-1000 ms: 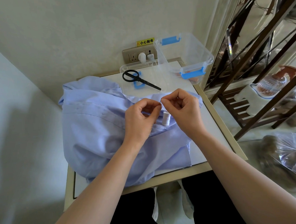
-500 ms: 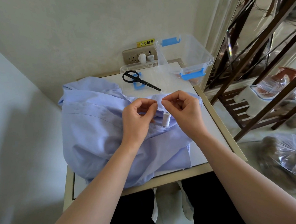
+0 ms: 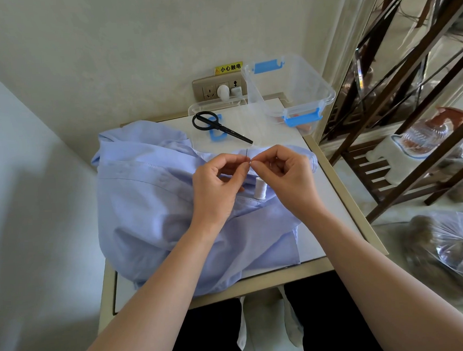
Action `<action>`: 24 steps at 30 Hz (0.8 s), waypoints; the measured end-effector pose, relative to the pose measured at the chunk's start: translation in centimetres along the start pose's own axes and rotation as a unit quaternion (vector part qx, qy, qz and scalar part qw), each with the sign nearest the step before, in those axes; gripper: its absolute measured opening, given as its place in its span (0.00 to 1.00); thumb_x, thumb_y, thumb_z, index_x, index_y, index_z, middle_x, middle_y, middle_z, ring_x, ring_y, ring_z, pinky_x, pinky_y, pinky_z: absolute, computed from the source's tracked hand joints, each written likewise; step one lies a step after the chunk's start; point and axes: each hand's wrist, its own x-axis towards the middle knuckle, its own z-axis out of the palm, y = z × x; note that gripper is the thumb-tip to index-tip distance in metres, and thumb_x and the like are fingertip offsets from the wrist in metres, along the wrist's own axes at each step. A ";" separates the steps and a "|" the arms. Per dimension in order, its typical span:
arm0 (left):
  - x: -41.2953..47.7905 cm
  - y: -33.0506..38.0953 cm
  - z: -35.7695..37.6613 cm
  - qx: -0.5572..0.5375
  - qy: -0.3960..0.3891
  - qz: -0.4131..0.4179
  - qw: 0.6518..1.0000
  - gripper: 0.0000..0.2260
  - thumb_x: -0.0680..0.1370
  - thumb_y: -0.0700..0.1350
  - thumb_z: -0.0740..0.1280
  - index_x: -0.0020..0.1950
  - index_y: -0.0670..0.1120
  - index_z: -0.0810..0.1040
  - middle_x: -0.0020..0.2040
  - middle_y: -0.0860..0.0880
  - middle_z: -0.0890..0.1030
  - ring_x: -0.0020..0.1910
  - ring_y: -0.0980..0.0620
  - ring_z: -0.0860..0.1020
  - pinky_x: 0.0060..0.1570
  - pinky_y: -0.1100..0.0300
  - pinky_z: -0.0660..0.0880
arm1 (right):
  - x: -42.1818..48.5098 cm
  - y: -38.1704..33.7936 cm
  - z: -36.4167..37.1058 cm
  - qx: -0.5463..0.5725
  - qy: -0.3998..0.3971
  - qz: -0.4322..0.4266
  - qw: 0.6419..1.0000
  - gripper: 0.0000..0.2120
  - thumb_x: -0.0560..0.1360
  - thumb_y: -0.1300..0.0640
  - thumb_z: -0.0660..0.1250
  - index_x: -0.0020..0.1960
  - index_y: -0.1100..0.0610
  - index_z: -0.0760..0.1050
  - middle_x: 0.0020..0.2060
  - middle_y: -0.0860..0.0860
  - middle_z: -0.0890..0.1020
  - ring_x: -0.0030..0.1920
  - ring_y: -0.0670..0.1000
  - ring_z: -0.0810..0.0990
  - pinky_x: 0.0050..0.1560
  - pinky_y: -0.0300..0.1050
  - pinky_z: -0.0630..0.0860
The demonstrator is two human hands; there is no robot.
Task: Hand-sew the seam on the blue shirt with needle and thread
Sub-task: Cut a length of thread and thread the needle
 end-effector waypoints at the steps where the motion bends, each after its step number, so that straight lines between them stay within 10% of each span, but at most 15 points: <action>1: 0.1 -0.2 0.0 0.010 0.000 0.003 1.000 0.03 0.77 0.37 0.71 0.47 0.44 0.83 0.39 0.53 0.84 0.35 0.53 0.82 0.35 0.61 0.77 | 0.0 0.0 0.0 -0.002 -0.003 0.000 1.000 0.10 0.75 0.62 0.72 0.41 0.47 0.79 0.34 0.57 0.81 0.34 0.66 0.74 0.35 0.55 0.72; 12: 0.4 -0.9 -0.2 0.057 0.008 0.029 0.998 0.07 0.75 0.41 0.71 0.42 0.53 0.82 0.38 0.56 0.83 0.39 0.49 0.82 0.42 0.41 0.80 | 0.0 0.3 -0.2 -0.020 -0.022 -0.013 0.999 0.06 0.73 0.62 0.73 0.42 0.53 0.80 0.31 0.56 0.78 0.30 0.51 0.67 0.31 0.44 0.67; 16: 0.3 -0.9 -0.1 0.059 0.012 0.033 0.998 0.05 0.75 0.40 0.71 0.42 0.49 0.82 0.38 0.55 0.83 0.39 0.50 0.82 0.42 0.42 0.80 | 0.1 0.4 -0.2 -0.030 -0.015 -0.019 0.999 0.05 0.73 0.63 0.73 0.43 0.54 0.80 0.27 0.41 0.74 0.28 0.44 0.65 0.31 0.35 0.64; 24: 0.2 -0.4 -0.1 0.019 0.011 0.017 1.000 0.03 0.76 0.34 0.70 0.43 0.40 0.82 0.34 0.57 0.82 0.33 0.58 0.81 0.35 0.63 0.77 | 0.2 0.2 0.0 -0.045 -0.002 -0.028 0.999 0.08 0.72 0.63 0.73 0.39 0.51 0.79 0.28 0.43 0.74 0.28 0.44 0.65 0.30 0.37 0.65</action>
